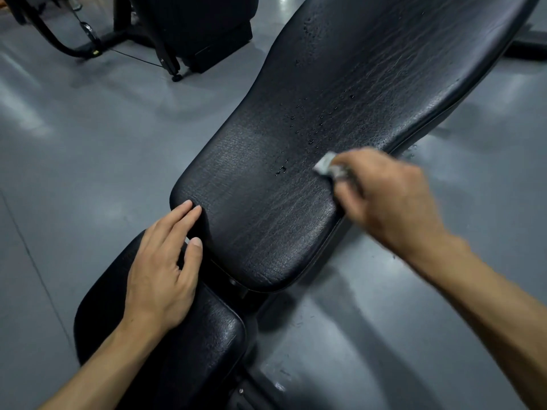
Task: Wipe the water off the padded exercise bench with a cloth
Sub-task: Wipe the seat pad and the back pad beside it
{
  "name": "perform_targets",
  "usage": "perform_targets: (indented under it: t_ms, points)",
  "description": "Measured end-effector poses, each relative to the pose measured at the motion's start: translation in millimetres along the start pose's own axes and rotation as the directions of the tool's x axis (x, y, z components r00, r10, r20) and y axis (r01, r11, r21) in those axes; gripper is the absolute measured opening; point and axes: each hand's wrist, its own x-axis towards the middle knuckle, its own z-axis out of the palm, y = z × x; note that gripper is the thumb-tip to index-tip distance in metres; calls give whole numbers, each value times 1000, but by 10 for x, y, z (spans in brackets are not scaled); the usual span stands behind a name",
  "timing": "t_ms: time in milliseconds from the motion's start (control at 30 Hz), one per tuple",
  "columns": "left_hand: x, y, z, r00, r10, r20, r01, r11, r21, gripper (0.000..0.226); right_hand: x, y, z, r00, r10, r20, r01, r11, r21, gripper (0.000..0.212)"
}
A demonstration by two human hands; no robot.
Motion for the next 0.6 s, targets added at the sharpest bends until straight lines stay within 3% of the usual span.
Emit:
perform_targets:
  t_ms: [67, 133, 367, 433, 533, 600]
  points:
    - [0, 5, 2, 1000, 3, -3, -3, 1000, 7, 49, 125, 191, -61, 992, 116, -48, -117, 993, -14, 29]
    - [2, 6, 6, 1000, 0, 3, 0, 1000, 13, 50, 90, 127, -24, 992, 113, -64, -115, 993, -25, 25]
    - [2, 7, 2, 1000, 8, 8, -8, 1000, 10, 51, -373, -757, 222, 967, -256, -16, 256, 965, 52, 22]
    - [0, 15, -4, 1000, 5, 7, -5, 1000, 2, 50, -387, -815, 216, 952, -303, 51, 298, 951, 85, 22]
    - [2, 13, -6, 1000, -3, 8, 3, 1000, -1, 50, -195, -622, 127, 955, -258, 146, 251, 966, 67, 21]
    - [1, 3, -1, 1000, -1, 6, 1, 1000, 4, 50, 30, -340, 51, 985, -125, 115, 125, 992, 8, 26]
